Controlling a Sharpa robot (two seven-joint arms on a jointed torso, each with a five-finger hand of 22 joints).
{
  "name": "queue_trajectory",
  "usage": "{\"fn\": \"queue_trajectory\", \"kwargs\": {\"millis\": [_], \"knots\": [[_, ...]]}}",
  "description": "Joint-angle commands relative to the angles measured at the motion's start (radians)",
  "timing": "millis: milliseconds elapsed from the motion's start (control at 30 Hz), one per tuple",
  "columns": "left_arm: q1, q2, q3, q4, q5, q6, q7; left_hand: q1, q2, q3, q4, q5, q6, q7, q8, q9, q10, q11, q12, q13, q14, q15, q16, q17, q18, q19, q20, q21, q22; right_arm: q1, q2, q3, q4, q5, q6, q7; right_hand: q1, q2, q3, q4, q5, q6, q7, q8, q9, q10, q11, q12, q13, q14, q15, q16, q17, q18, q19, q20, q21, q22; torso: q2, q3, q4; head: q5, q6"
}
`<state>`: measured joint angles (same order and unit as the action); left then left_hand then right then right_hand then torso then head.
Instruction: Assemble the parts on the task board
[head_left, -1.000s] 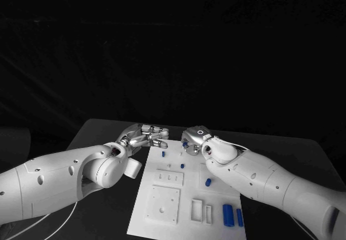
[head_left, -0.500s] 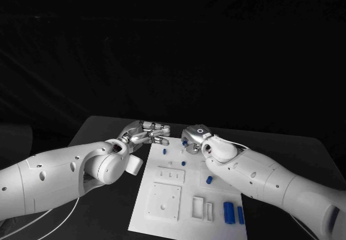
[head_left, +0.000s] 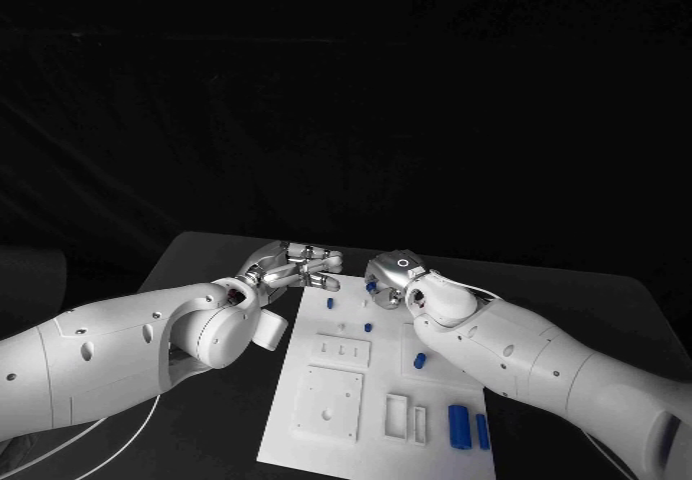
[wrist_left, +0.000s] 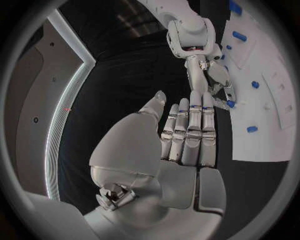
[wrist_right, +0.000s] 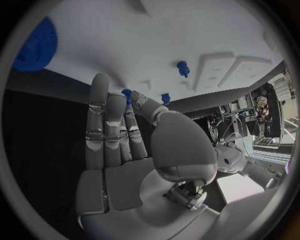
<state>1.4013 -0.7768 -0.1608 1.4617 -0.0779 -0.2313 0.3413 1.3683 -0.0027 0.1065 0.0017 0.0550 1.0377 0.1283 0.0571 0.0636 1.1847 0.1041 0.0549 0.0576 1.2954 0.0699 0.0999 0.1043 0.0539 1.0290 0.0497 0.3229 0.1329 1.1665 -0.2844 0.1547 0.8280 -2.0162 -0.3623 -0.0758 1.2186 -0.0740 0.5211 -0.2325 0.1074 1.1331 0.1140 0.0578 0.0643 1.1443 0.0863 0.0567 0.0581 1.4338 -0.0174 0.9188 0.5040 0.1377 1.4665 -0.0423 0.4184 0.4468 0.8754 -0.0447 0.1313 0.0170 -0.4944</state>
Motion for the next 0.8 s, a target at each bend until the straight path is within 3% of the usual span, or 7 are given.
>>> {"fn": "queue_trajectory", "kwargs": {"millis": [33, 267, 800], "knots": [[0.002, 0.003, 0.001, 0.002, -0.005, 0.009, 0.002, -0.003, -0.003, 0.005, 0.000, 0.007, -0.003, 0.005, 0.005, 0.002, -0.004, 0.000, 0.004, 0.002, -0.007, -0.001, 0.005, -0.001, -0.007, -0.006, 0.003, 0.007, -0.001, -0.002, 0.004, -0.002, -0.009, -0.003, 0.016, 0.007, 0.004, -0.008, -0.037, 0.005, 0.002, -0.023, 0.005, 0.004, -0.001, -0.032, 0.008, 0.001, 0.000, 0.001, 0.013, -0.001, -0.003, 0.005, 0.039, 0.014, -0.010, -0.008, 0.001, -0.0002, 0.0010, 0.002, 0.000], [0.003, 0.005, 0.001, 0.002, -0.006, 0.009, -0.005, -0.006, -0.002, 0.005, 0.003, 0.007, -0.004, 0.005, 0.005, 0.001, -0.007, 0.001, 0.004, 0.002, -0.007, 0.000, 0.004, -0.001, -0.007, -0.007, 0.003, 0.009, -0.003, -0.003, 0.007, -0.003, -0.014, 0.008, 0.007, 0.011, 0.026, 0.002, -0.129, 0.012, 0.003, -0.057, 0.010, 0.004, -0.002, -0.068, 0.016, 0.001, -0.001, 0.002, 0.020, -0.004, -0.008, 0.009, 0.041, 0.023, -0.017, -0.030, -0.001, 0.0000, -0.0022, 0.006, 0.005], [0.003, 0.003, 0.001, 0.002, -0.007, 0.008, -0.009, -0.005, -0.003, 0.005, 0.003, 0.007, -0.005, 0.005, 0.005, 0.002, -0.008, 0.001, 0.004, 0.002, -0.008, 0.000, 0.004, -0.001, -0.007, -0.008, 0.004, 0.009, -0.005, -0.006, -0.004, -0.003, 0.009, 0.023, 0.007, 0.014, 0.014, 0.010, -0.115, 0.002, 0.026, -0.043, 0.010, 0.004, -0.002, -0.048, 0.012, 0.000, -0.001, 0.001, 0.016, -0.001, -0.010, 0.008, 0.041, 0.019, -0.003, -0.051, 0.000, 0.0008, -0.0036, 0.009, 0.003]]}}
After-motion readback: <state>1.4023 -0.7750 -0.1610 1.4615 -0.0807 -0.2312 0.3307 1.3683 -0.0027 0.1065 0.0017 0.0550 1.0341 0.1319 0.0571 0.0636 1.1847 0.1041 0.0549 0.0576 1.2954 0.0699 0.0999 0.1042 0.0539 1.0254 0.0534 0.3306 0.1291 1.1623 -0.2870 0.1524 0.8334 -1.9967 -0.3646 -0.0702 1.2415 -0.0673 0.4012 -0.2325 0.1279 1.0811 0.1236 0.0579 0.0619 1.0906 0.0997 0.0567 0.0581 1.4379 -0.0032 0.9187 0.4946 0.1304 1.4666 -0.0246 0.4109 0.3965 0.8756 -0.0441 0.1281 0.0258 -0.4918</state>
